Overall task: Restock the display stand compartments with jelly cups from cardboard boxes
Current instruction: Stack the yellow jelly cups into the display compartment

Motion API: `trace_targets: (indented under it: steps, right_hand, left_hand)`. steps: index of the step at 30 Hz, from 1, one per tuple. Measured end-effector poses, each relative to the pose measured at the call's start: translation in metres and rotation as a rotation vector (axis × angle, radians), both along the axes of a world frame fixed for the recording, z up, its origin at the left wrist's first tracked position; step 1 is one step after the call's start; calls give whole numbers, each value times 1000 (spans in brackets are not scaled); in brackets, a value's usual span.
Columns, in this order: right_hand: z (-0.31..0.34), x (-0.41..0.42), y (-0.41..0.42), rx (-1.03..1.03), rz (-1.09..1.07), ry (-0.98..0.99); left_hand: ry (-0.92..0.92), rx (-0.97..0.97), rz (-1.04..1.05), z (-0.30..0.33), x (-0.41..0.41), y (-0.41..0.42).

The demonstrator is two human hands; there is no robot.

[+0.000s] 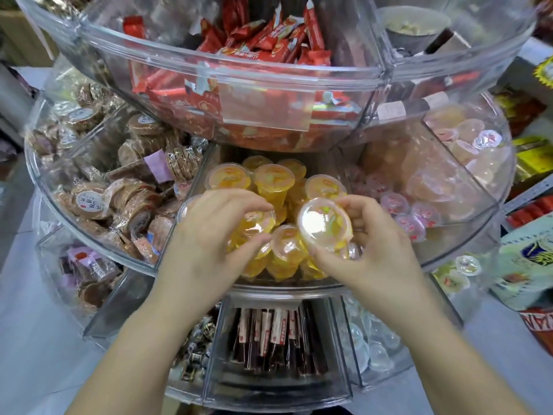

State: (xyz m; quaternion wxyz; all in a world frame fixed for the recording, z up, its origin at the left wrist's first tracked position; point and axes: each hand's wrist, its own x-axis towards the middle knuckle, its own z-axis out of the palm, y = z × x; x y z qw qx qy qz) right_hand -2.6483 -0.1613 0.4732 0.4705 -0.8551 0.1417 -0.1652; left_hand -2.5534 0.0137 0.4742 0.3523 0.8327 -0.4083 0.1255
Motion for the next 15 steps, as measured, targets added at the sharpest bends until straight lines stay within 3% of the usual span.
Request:
trace_targets:
  steps: [8, 15]
  right_hand:
    - [-22, 14, 18, -195, -33, -77]
    - [-27, 16, 17, -283, -76, -158]
  left_hand:
    - [-73, 228, -72, -7, 11, 11]
    - [-69, 169, -48, -11, 15, 10]
